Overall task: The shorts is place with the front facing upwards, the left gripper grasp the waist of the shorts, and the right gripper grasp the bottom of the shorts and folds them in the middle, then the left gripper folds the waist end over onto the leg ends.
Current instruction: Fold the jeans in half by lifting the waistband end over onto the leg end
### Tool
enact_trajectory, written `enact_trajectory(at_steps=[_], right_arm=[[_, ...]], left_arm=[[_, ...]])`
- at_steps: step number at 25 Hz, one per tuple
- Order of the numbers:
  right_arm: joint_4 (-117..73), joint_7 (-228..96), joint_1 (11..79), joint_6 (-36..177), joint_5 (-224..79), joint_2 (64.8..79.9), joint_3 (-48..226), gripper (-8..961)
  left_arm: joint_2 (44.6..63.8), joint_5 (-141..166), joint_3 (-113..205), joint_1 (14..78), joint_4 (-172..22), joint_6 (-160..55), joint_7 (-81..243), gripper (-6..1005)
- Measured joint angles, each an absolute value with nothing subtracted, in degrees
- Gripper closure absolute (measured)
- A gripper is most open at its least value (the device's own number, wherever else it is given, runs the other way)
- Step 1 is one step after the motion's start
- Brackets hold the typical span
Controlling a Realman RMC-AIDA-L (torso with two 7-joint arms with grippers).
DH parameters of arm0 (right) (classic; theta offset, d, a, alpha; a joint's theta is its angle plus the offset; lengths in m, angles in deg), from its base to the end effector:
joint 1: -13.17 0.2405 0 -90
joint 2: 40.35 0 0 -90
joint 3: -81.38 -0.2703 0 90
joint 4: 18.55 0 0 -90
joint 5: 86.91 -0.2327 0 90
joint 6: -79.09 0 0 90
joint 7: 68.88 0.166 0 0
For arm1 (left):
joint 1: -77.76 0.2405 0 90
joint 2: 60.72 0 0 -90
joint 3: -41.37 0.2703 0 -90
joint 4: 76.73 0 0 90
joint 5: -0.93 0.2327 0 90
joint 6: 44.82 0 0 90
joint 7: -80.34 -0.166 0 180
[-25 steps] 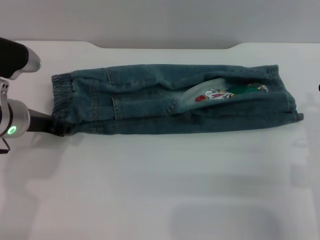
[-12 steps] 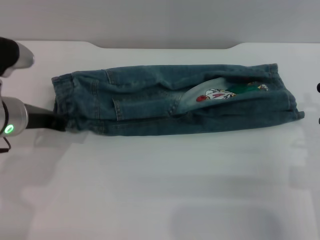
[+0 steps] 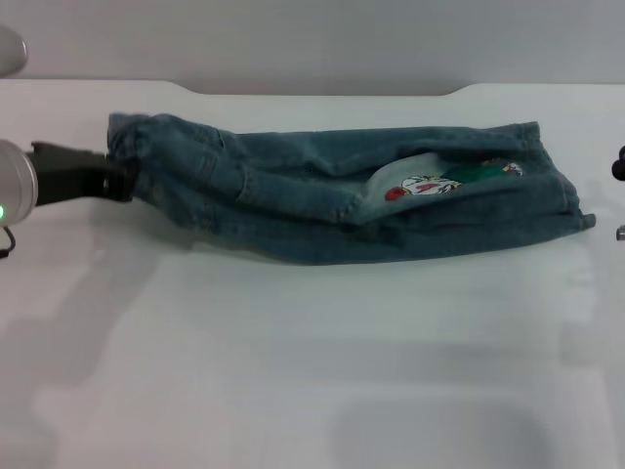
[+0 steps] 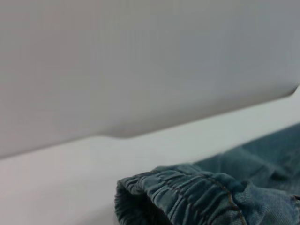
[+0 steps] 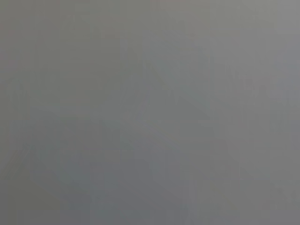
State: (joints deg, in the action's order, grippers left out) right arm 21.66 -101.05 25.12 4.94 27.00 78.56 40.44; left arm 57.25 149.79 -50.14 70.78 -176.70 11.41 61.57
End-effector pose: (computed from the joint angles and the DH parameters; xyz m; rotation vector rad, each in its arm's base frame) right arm 0.2871 0.3268 -0.0403 -1.3498 0.3008 0.6016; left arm -0.2190 0.3716 0.0305 -2.0804 -0.9239 -0.0803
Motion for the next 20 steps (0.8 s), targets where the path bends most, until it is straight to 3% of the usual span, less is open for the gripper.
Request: enact_trajectory(at_steps=[20], right_arm=[[19.97, -95.04, 34.31, 21.01, 26.27, 78.82, 39.22, 953]], left_arm=[[57.13, 145.28, -47.57, 71.21, -191.16, 9.78, 61.18, 889]])
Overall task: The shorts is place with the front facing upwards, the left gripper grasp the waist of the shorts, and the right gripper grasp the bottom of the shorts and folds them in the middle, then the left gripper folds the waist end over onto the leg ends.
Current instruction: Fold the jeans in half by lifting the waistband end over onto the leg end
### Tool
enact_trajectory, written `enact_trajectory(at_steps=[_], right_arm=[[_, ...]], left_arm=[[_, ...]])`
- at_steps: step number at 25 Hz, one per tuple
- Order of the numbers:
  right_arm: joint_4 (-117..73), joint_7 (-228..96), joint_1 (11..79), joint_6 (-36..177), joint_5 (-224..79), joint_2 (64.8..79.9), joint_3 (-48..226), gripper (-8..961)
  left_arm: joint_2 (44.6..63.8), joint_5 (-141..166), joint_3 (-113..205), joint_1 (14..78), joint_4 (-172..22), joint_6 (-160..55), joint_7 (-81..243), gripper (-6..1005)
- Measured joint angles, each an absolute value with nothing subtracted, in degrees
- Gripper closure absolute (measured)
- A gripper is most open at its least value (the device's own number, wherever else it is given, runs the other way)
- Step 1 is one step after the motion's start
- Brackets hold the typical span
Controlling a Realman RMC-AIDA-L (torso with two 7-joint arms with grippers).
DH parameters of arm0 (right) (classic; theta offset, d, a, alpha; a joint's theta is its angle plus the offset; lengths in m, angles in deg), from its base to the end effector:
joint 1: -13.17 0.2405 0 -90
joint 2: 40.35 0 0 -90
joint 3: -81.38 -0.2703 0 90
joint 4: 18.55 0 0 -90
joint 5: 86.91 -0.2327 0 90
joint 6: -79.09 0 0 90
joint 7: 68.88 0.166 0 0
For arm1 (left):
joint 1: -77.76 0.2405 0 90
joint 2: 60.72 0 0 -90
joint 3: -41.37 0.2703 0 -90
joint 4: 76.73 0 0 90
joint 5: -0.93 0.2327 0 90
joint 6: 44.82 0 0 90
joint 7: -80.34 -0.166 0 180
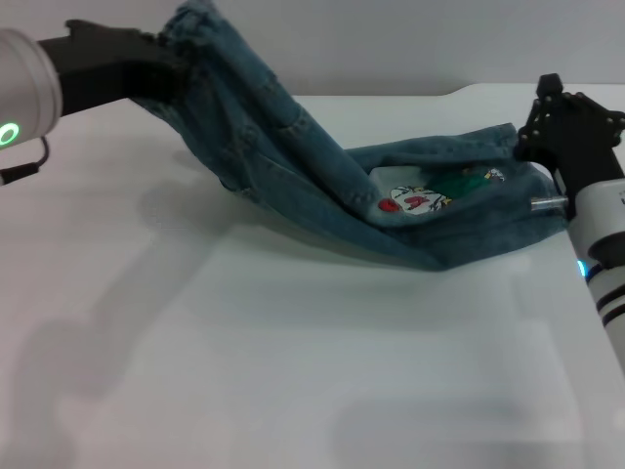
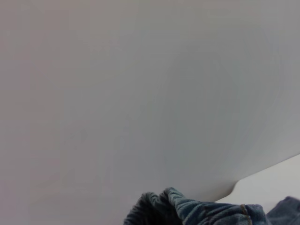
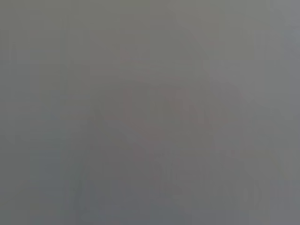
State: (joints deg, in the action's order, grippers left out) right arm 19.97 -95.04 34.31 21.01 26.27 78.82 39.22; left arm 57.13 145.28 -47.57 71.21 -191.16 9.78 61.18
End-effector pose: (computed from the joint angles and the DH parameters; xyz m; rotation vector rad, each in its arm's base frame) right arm 0.2604 0.3785 -0.0780 -1.5750 0.4343 0.6419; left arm -0.1272 0.3602 0.0556 -2.1341 -0.6763 -0.3346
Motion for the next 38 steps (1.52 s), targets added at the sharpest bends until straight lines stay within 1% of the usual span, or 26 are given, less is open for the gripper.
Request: enact_trajectory(at_steps=[5, 15, 25, 31, 38], right_arm=[[18.77, -93.36, 36.6, 24.83, 26.23, 79.02, 39.79, 954], [18.84, -90.42, 39.02, 31.36, 26.26, 79.23, 41.37, 954], [19.34, -87.42, 43.9, 38.04, 26.39, 79.27, 43.69, 954], [19.45, -82.25, 47.1, 41.33, 26.68, 79.27, 44.15, 953], [20.82, -81.66, 49.15, 45.79, 26.46, 79.29, 44.71, 953]], left_arm=[[57.21, 141.43, -46.78, 70.42, -191.27, 9.06, 59.5, 890], [57.24, 138.04, -45.99, 68.72, -191.45, 7.8, 57.41, 891], [57.25, 137.33, -45.99, 66.52, -191.28, 5.81, 56.21, 891], [57.28, 137.33, -45.99, 66.22, -191.17, 5.0, 55.47, 891], [57.23, 137.34, -45.99, 66.13, -191.04, 3.76, 55.12, 891]])
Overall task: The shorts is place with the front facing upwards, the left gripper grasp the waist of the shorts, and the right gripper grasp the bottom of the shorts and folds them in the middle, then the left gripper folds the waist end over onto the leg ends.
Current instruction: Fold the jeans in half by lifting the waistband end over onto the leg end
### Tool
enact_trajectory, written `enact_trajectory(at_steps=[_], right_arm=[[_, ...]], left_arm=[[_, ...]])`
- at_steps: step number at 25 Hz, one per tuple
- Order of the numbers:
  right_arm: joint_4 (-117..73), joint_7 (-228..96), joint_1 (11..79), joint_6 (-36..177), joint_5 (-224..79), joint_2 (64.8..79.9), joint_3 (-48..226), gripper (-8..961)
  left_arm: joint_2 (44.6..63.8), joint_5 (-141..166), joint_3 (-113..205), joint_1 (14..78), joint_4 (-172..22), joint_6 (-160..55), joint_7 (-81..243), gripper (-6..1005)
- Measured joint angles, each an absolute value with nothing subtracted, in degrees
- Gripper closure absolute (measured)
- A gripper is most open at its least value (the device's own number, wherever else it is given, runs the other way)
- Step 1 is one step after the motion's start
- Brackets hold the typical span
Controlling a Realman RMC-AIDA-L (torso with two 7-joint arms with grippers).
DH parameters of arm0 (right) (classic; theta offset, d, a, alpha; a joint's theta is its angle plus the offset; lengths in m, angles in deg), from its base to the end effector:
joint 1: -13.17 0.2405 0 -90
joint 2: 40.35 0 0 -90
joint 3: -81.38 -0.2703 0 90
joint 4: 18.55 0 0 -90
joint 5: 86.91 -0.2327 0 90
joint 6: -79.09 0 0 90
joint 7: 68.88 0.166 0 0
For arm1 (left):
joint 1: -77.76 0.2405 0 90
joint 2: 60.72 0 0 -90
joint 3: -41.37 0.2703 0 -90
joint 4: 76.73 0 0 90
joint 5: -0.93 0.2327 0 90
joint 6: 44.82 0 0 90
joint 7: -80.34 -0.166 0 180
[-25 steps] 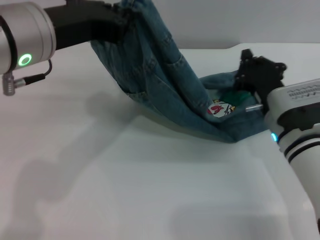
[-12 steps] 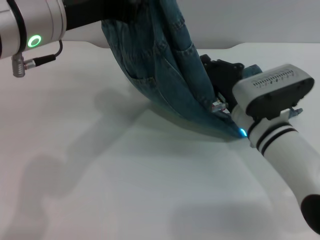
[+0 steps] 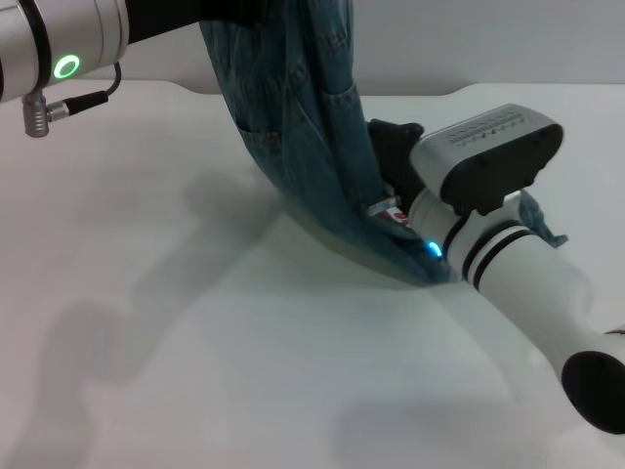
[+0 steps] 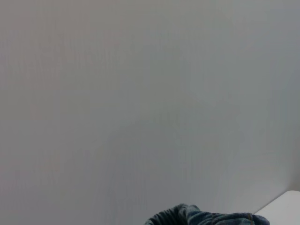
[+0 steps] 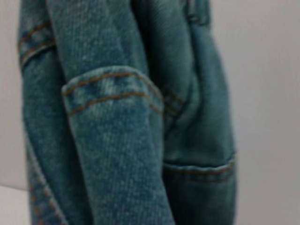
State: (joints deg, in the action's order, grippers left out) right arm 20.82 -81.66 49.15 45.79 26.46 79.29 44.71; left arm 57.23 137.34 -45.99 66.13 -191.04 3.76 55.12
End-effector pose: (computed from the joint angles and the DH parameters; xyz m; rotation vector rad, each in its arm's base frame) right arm 0.1794 0.4077 -0.1642 -2.0467 0.6281 0.6785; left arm -0.0667 0.3659 0.0514 -2.2117 -0.4737 -0.5398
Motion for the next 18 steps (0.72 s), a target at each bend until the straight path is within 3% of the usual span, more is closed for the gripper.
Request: enact_trajectory(at_steps=[11, 18], right_arm=[[22.56, -79.13, 51.22, 46.65, 26.55, 79.43, 49.62, 953], [20.93, -79.38, 45.27, 42.03, 27.03, 78.67, 44.3, 954]], left_arm=[[57.27, 137.34, -45.91, 65.35, -190.64, 3.76, 54.85, 892], [57.23, 137.33, -45.89, 65.35, -190.32, 3.76, 54.26, 892]])
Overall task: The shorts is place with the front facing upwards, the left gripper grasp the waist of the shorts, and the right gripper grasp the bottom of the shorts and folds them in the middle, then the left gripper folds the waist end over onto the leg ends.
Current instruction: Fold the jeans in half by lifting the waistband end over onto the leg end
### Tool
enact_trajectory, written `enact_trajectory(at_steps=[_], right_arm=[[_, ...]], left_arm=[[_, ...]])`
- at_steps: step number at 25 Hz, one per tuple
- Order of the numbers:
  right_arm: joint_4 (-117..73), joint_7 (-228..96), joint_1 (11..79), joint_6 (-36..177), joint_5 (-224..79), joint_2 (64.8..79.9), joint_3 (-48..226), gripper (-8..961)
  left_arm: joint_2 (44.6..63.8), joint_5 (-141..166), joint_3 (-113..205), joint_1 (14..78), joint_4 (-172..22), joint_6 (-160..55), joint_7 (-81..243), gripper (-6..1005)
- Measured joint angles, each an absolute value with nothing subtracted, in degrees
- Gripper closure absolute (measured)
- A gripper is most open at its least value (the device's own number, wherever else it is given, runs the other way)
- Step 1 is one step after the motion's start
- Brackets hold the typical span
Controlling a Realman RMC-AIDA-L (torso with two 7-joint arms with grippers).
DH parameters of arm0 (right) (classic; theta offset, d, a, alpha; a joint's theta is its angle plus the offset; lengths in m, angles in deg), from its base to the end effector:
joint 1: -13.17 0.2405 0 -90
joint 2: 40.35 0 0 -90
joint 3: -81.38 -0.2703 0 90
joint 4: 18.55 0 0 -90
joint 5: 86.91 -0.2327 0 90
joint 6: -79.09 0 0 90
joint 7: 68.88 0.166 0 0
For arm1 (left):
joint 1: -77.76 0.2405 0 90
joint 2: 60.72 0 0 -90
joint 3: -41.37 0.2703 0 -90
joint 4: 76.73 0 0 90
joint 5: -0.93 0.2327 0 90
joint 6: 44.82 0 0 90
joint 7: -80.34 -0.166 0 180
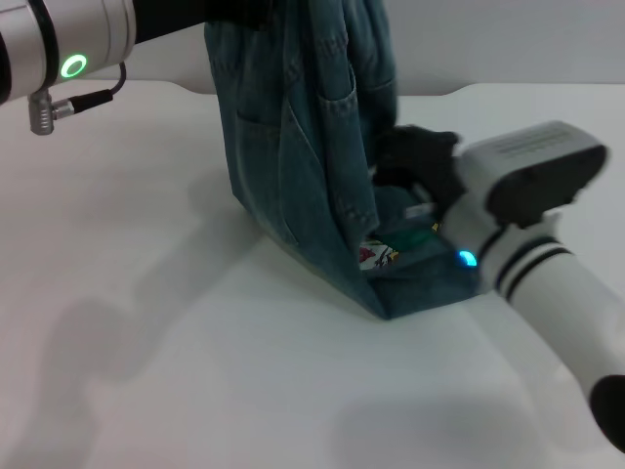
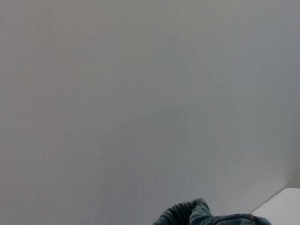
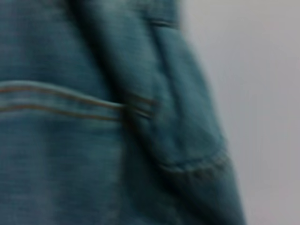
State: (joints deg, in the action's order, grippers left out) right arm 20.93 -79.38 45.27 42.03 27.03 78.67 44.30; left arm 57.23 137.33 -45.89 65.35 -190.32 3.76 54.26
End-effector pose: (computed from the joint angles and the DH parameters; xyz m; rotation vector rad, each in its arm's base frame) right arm 0.2030 0.4010 -0.1505 -1.9617 0.6844 0.7131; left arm -0.0651 0.3680 0.0488 -2.2220 -0.4546 -0.5305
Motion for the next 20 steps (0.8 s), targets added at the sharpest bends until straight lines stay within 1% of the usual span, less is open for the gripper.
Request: enact_trajectory(at_steps=[4, 8, 16, 20], right_arm=[[20.32, -79.42, 42.27, 41.72, 27.73, 78.52, 41.44, 954], [19.66, -79.43, 42.15, 42.09, 27.76, 78.7, 41.85, 954], [19.77, -78.54, 44.8, 44.77, 27.54, 79.34, 43.62, 954], [20.02, -74.49, 48.19, 46.08, 27.71, 79.45, 45.87, 954]], left_arm=[[57.22, 137.33, -45.83, 65.34, -189.99, 3.77, 54.12, 892], [57.28, 137.33, -45.57, 64.86, -189.48, 3.78, 54.12, 892], [57.31, 137.33, -45.07, 64.68, -189.23, 3.22, 54.07, 892], [57.31, 137.33, -44.68, 64.67, -189.23, 2.96, 54.06, 892]])
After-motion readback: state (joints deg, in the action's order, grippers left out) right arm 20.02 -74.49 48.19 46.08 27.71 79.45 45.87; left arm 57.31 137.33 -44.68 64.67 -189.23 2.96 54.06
